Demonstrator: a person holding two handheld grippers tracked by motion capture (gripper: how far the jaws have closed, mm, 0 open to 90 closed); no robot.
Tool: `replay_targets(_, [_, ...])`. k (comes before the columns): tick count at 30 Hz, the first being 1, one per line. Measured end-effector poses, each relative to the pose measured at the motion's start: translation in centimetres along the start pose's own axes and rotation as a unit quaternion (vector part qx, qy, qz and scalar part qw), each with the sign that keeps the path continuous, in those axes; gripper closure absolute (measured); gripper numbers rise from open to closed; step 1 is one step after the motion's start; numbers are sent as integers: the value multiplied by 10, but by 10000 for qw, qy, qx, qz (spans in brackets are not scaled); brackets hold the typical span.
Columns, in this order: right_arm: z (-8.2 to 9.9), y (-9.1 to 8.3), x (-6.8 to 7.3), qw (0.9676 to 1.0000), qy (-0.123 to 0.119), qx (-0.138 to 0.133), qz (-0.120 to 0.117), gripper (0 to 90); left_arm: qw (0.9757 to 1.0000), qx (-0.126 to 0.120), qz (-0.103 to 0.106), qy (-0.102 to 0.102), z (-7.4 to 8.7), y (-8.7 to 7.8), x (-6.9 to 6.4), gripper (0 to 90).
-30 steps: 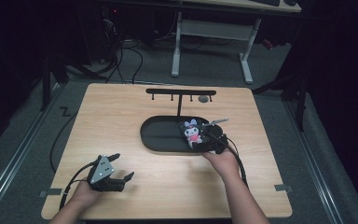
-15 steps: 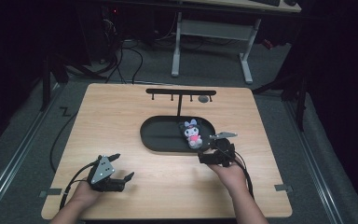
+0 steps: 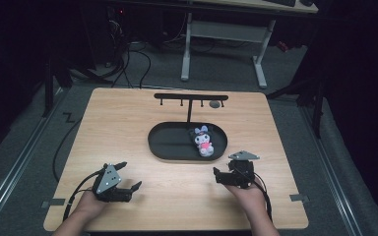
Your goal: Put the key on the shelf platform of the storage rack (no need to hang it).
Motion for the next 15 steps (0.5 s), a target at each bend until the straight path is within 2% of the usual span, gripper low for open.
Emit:
replay_targets(5, [13, -4, 3, 9998, 76, -169, -28, 141, 10000, 4, 3, 8, 0, 0, 0, 154])
replay_targets(14, [34, -9, 15, 9991, -128, -401, 0, 141, 10000, 3, -5, 4, 0, 0, 0, 154])
replay_targets(15, [39, -14, 17, 9985, -118, -535, -34, 140, 10000, -3, -5, 0, 0, 0, 0, 154])
Point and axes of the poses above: each handheld gripper's, and its own axes: y roughly forward along the jaws, z roughly out of its underside, x roughly to its left, the point moved 4 cm from there along y, roughly forward along the jaws, and after that the axes turned 4 degrees about z, right-handed, at the moved point
